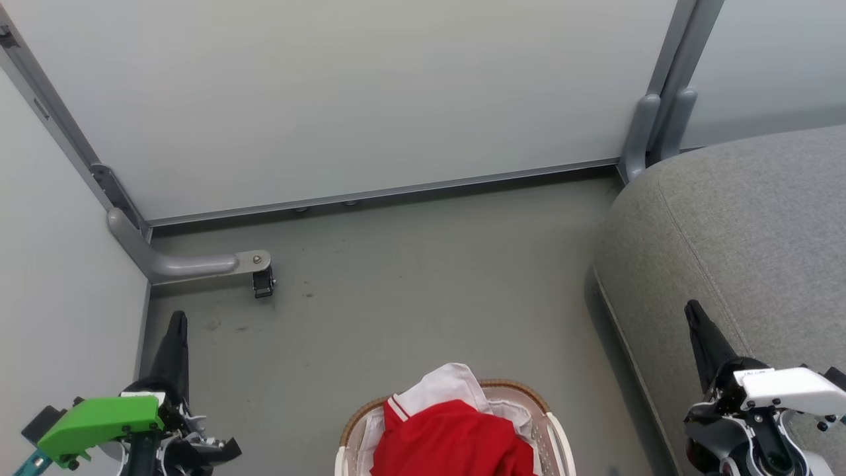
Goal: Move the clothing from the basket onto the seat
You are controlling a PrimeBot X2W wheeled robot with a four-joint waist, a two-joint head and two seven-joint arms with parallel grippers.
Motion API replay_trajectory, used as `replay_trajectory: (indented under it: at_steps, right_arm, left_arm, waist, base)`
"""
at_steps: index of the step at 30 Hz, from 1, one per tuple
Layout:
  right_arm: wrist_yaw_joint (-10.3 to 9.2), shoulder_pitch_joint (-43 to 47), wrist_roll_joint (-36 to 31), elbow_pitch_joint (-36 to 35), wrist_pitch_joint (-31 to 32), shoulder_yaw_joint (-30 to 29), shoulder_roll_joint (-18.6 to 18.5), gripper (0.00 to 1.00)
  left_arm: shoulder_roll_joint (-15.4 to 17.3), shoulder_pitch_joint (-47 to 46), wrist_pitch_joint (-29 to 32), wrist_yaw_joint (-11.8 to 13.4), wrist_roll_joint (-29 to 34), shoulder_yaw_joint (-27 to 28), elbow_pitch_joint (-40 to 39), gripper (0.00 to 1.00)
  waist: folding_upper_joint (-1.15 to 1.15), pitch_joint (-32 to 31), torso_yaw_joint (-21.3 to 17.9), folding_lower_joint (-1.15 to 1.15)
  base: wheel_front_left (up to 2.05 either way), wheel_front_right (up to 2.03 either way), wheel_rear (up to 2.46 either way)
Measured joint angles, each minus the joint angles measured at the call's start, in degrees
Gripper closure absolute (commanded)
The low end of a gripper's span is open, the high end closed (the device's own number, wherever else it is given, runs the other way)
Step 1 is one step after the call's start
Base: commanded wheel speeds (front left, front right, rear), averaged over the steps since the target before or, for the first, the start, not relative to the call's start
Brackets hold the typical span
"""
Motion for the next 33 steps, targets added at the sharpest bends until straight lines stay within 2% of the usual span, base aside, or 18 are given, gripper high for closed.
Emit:
replay_trajectory:
  at_steps: [6, 16, 27, 33]
  right_arm:
    - [-0.02, 2.05, -0.05, 2.54, -0.37, 0.46, 0.89, 0.00]
    - [-0.02, 2.04, -1.96, 2.50, -3.37, 2.12, 0.88, 0.00]
    - [-0.02, 1.77, -9.35, 1.91, -6.14, 1.45, 0.79, 0.00]
    - [-0.02, 1.64, -14.54, -0.64, -7.47, 1.10, 0.74, 0.00]
  left_arm:
    - [-0.43, 2.29, -0.38, 0.24, 0.01, -0.76, 2.60, 0.00]
    - [-0.45, 2.38, -3.45, 0.24, 1.20, -3.82, 1.29, 0.00]
    - [-0.44, 2.63, -6.13, 0.24, 7.91, -4.99, -1.30, 0.00]
    - [-0.43, 2.64, -7.49, 0.24, 14.63, -5.82, -3.42, 0.00]
  waist:
    - [0.00, 0.01, 0.00, 0.00]
    - [0.00, 0.11, 0.00, 0.00]
    - [0.00, 0.33, 0.02, 0.00]
    - [0.00, 0.52, 0.12, 0.00]
  base:
    - [0.00, 0.00, 0.00]
    - [0.00, 0.00, 0.00]
    - [0.00, 0.00, 0.00]
    - [0.00, 0.00, 0.00]
